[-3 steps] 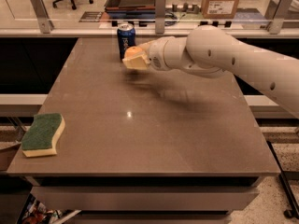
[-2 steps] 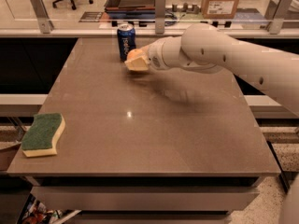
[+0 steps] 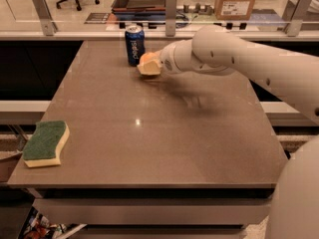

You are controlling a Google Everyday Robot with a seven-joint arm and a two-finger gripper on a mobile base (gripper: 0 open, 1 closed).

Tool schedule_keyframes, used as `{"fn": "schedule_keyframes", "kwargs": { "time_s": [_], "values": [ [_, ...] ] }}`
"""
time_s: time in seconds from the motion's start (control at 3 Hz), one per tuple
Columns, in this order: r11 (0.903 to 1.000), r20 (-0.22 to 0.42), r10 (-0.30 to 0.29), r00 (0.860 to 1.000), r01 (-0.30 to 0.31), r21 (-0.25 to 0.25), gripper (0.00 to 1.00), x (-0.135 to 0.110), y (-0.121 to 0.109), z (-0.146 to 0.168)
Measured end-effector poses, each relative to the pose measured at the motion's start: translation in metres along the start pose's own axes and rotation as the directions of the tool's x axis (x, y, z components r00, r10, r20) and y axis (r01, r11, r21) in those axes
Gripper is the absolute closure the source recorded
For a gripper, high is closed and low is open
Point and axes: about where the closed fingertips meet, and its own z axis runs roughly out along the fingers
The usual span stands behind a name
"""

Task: Move orange near pepsi can

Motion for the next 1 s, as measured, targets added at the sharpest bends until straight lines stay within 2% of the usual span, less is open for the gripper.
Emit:
{"fn": "schedule_keyframes", "kwargs": {
  "time_s": [0.33, 1.0],
  "values": [
    [1.0, 0.0, 0.0, 1.0, 0.0, 0.0, 0.82, -0.0015, -0.0001, -0.0008],
    [1.0, 0.0, -0.002, 1.0, 0.002, -0.006, 0.36, -0.0028, 0.0033, 0.0016]
  ]
}}
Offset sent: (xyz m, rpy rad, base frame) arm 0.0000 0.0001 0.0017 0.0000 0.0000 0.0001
